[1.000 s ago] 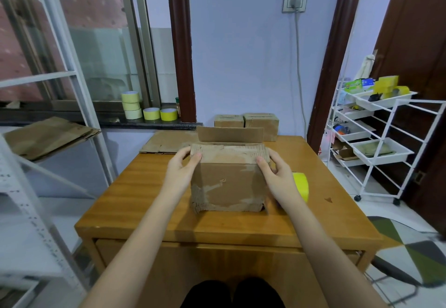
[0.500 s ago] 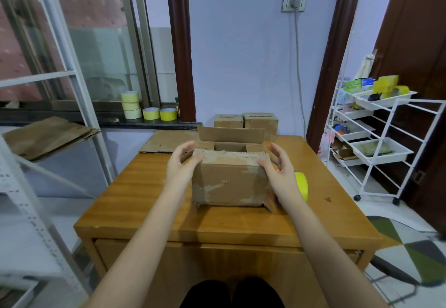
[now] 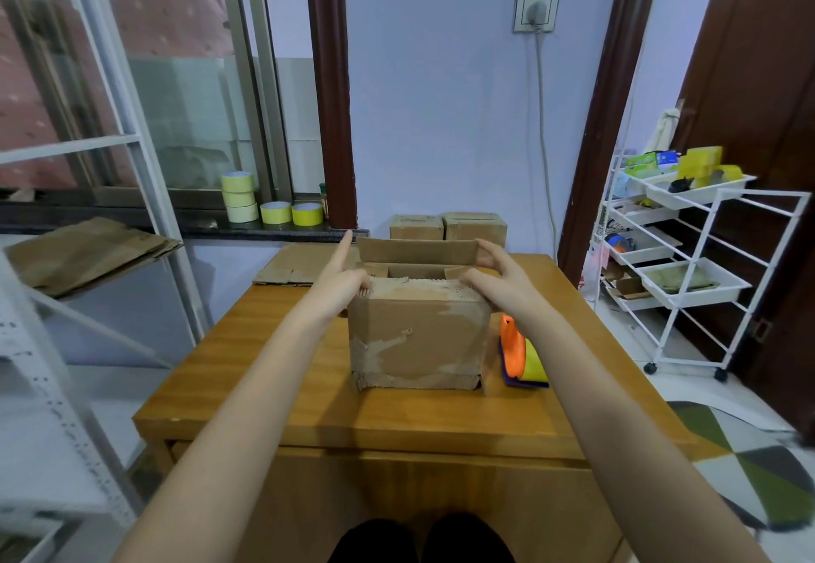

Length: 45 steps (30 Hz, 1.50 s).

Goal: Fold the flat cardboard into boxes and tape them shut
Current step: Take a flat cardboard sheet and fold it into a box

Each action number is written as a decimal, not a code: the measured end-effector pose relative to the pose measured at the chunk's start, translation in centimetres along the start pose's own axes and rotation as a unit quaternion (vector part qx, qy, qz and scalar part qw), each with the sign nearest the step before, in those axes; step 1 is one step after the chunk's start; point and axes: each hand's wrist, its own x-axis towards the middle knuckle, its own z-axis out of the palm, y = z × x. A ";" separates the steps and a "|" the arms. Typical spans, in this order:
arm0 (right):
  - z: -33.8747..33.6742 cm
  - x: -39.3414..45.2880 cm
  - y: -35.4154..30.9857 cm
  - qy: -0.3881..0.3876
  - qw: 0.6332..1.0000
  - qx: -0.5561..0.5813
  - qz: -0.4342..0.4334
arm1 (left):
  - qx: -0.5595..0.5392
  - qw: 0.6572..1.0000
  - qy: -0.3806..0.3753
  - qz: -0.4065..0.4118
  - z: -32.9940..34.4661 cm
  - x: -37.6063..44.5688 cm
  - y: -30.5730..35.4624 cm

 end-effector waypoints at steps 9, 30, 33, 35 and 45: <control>0.7 -0.2 0.2 0.044 0.998 -0.023 -0.028 | 0.028 0.999 0.020 0.002 -0.6 0.2 -0.8; 0.6 -0.1 0.5 0.028 1.000 0.013 0.005 | 0.038 0.995 0.086 -0.029 -2.0 2.2 -2.6; 0.5 -0.1 0.8 0.032 0.999 0.004 0.033 | 0.031 0.994 0.080 -0.061 -2.3 2.3 -2.5; 0.5 -0.3 0.7 0.005 0.997 -0.026 0.075 | 0.019 0.992 0.051 -0.111 -2.5 2.1 -2.3; -0.2 -0.5 0.5 0.002 0.999 -0.018 -0.051 | -0.013 1.000 0.000 0.007 -3.4 1.5 -2.7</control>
